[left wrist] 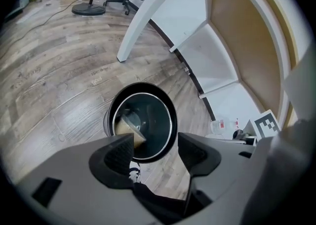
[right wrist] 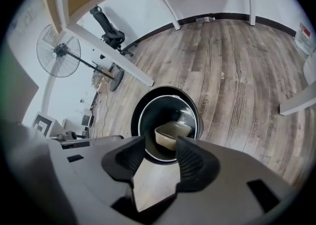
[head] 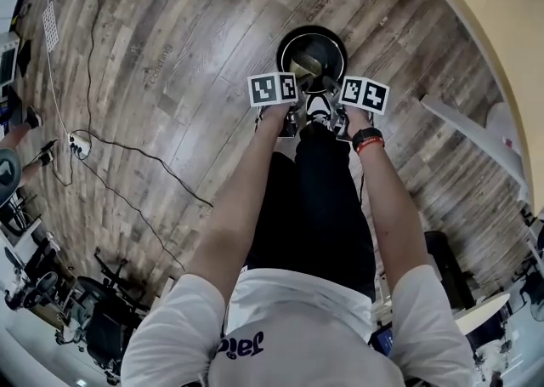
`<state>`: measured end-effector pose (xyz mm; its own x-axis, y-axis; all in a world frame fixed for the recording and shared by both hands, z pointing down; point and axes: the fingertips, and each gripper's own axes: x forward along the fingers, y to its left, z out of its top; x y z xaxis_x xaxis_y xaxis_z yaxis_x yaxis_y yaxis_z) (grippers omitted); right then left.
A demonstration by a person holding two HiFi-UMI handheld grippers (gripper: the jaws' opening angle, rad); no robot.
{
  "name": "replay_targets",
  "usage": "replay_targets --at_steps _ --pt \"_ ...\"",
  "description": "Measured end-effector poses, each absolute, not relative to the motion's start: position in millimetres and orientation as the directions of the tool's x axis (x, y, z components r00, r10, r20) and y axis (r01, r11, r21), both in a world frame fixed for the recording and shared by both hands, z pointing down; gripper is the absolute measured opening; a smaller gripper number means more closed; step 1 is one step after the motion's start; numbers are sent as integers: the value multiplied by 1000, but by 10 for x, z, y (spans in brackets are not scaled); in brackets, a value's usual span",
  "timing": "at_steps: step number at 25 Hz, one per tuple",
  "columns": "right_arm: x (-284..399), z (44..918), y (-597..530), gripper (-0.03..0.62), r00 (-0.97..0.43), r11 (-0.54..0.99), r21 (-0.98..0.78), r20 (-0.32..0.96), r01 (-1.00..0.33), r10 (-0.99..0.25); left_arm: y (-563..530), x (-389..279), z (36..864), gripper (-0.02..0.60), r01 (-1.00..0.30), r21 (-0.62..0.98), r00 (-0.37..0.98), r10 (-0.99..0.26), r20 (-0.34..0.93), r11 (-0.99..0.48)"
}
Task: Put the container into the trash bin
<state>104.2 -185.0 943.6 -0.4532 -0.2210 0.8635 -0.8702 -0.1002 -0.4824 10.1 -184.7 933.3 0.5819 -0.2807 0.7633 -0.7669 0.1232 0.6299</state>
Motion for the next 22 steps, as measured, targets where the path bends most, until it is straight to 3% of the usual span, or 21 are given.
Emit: replay_targets --at_steps 22 --pt "996 7701 -1730 207 -453 32 -471 823 -881 -342 -1711 -128 7565 272 -819 574 542 -374 753 -31"
